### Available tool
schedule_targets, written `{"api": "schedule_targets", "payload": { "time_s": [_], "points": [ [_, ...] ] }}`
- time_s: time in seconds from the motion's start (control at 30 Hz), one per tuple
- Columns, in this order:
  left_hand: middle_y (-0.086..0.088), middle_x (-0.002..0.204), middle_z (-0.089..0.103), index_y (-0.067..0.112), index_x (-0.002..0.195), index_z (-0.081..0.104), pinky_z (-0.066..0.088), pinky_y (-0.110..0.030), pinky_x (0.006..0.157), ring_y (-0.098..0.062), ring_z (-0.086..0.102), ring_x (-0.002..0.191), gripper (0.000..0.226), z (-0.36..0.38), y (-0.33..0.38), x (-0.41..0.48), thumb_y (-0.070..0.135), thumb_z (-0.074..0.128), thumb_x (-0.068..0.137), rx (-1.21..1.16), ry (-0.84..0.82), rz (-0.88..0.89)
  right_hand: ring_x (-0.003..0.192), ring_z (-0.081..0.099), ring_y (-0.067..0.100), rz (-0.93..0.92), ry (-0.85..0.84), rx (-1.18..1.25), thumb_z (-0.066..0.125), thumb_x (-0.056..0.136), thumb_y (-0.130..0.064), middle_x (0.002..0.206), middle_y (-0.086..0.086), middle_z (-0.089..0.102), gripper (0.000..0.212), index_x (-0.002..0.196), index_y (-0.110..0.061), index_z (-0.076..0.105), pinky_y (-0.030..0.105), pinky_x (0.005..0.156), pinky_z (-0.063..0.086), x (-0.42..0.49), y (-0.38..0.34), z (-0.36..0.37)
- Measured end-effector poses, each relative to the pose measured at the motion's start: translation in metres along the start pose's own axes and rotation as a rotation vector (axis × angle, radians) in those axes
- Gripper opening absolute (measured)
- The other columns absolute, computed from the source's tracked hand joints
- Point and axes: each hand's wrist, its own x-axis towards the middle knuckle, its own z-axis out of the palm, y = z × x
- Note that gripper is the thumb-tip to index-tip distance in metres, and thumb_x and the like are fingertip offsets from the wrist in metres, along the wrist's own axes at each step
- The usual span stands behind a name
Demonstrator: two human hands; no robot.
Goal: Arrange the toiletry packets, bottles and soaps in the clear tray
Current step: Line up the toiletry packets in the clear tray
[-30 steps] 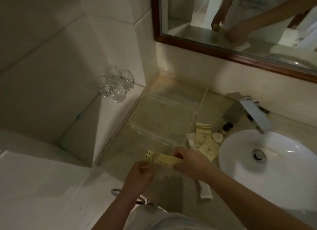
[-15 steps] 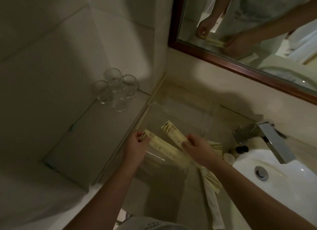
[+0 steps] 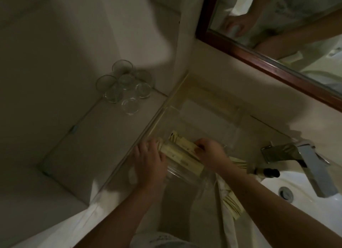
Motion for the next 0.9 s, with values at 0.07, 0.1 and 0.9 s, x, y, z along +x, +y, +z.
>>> {"api": "schedule_targets", "payload": {
  "time_s": [0.07, 0.1, 0.9],
  "points": [
    [-0.01, 0.121, 0.06, 0.017, 0.112, 0.061, 0.042, -0.043, 0.093, -0.03, 0.052, 0.112, 0.042, 0.003, 0.006, -0.014, 0.022, 0.064, 0.071, 0.003, -0.045, 0.165, 0.092, 0.064, 0.019, -0.018, 0.025, 0.028, 0.055, 0.091, -0.016, 0.102, -0.001, 0.069, 0.026, 0.114, -0.021, 0.067, 0.025, 0.073, 0.046, 0.004, -0.001, 0.005],
    [-0.009, 0.125, 0.06, 0.018, 0.113, 0.062, 0.038, -0.045, 0.1, -0.029, 0.052, 0.119, 0.041, 0.007, 0.009, -0.022, 0.026, 0.058, 0.073, 0.016, -0.098, 0.268, 0.094, 0.065, 0.019, -0.024, 0.037, 0.05, 0.057, 0.089, -0.015, 0.105, -0.001, 0.07, 0.028, 0.115, -0.022, 0.066, 0.024, 0.073, 0.046, 0.006, -0.002, 0.007],
    [-0.011, 0.129, 0.061, 0.014, 0.106, 0.071, 0.022, -0.053, 0.106, -0.034, 0.051, 0.125, 0.056, 0.009, -0.005, -0.023, 0.047, 0.036, 0.077, 0.27, -0.323, 0.466, 0.113, 0.049, 0.031, -0.315, 0.23, -0.18, 0.064, 0.082, -0.013, 0.118, 0.006, 0.058, 0.04, 0.122, -0.021, 0.063, 0.035, 0.089, 0.045, 0.012, -0.025, 0.037]
  ]
}}
